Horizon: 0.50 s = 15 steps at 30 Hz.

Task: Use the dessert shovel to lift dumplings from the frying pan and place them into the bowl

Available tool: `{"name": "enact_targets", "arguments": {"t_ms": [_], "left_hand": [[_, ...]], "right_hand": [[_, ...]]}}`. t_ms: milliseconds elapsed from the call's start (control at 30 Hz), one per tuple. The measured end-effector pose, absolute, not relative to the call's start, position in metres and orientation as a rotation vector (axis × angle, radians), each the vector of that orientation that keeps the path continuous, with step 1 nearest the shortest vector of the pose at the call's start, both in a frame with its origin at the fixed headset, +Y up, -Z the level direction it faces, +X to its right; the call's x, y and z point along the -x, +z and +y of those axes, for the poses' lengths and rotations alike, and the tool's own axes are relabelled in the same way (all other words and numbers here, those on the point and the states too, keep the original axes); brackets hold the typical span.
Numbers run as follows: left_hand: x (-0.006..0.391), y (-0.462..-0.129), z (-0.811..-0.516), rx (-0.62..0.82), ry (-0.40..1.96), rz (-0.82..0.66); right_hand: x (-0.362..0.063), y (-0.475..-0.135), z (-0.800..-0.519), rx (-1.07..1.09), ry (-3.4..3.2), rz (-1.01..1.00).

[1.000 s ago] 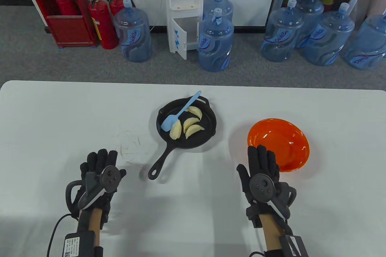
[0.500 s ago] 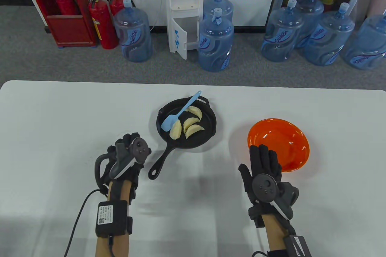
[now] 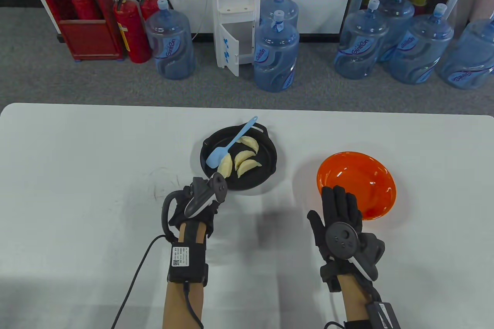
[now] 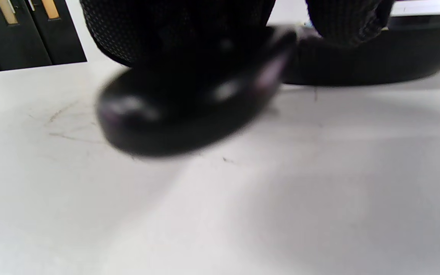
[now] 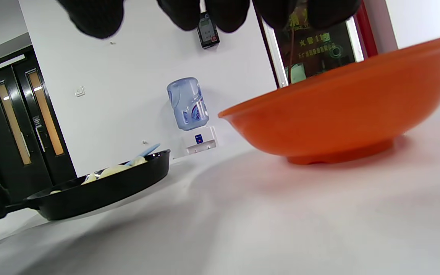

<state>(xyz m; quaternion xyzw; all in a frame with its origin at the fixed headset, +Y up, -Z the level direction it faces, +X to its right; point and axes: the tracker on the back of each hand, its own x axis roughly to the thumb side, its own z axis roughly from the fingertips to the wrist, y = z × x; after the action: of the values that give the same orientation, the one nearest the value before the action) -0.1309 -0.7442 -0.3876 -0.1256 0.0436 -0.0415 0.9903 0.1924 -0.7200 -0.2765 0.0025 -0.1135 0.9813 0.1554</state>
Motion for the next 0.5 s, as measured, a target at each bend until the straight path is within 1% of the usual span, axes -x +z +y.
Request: {"name": "enact_targets", "arguments": {"t_ms": [167, 367, 500], "left_hand": [[0.1254, -0.3904, -0.7491, 0.221, -0.092, 0.081], [0.1205, -0.3935, -0.7514, 0.271, -0.078, 0.082], [0.1203, -0.3948, -0.7529, 0.277, -0.106, 0.089]], "right_hand": [[-0.1917, -0.2768, -0.7200, -0.011, 2.814, -0.324], [-0.1922, -0.2769, -0.7196, -0.007, 2.809, -0.317], [-0.1933, -0.2771, -0.7203, -0.003, 2.810, -0.306]]}}
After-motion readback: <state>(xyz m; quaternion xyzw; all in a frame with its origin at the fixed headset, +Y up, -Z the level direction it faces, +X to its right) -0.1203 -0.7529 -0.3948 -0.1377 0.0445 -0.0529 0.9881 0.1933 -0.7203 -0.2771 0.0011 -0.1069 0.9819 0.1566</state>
